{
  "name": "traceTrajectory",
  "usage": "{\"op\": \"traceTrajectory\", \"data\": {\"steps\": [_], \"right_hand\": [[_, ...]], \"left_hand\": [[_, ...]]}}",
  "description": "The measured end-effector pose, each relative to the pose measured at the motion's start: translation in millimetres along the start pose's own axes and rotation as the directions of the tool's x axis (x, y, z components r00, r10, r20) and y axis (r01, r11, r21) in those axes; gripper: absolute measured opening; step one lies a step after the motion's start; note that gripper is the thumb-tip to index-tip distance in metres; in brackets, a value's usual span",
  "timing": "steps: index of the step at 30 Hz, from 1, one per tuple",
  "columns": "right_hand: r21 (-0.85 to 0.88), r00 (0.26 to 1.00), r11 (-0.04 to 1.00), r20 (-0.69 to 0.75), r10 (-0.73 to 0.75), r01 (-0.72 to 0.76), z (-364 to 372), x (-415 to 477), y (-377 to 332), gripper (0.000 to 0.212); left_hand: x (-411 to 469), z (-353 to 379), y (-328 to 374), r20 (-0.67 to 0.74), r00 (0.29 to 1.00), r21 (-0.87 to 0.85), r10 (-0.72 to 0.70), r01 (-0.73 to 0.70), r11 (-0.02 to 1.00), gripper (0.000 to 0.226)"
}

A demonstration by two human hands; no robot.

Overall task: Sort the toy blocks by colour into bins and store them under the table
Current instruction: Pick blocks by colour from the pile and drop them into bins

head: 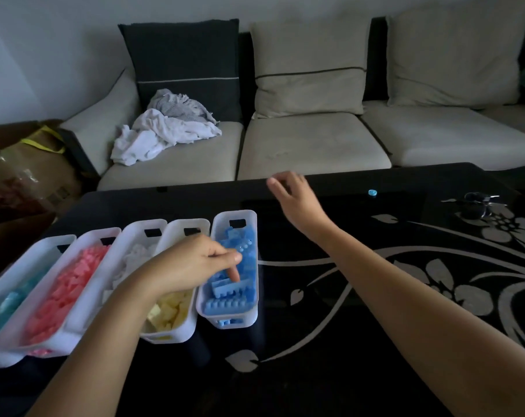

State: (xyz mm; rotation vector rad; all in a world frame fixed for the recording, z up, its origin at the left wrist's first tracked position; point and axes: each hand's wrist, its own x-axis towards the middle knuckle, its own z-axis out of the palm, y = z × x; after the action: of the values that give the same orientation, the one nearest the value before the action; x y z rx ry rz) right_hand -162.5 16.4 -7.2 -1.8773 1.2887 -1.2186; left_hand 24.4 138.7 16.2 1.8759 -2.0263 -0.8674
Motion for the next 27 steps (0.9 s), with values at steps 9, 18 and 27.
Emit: {"op": "traceTrajectory", "data": {"steps": [9, 18, 27], "right_hand": [[-0.590, 0.916, 0.717, -0.111, 0.384, -0.372, -78, 27, 151, 0.075], [-0.685, 0.840, 0.639, 0.071, 0.537, -0.350, -100, 73, 170, 0.074], [-0.784, 0.971, 0.621, 0.154, 0.182, 0.008, -45, 15, 108, 0.028]], "left_hand": [[27, 25, -15, -0.343, 0.939, 0.052, 0.018, -0.001, 0.999, 0.029], [33, 44, -39, -0.345, 0.935, 0.090, 0.082, -0.053, 0.994, 0.029], [21, 36, -35, -0.376, 0.923, 0.039, 0.085, -0.076, 0.996, 0.026]]}}
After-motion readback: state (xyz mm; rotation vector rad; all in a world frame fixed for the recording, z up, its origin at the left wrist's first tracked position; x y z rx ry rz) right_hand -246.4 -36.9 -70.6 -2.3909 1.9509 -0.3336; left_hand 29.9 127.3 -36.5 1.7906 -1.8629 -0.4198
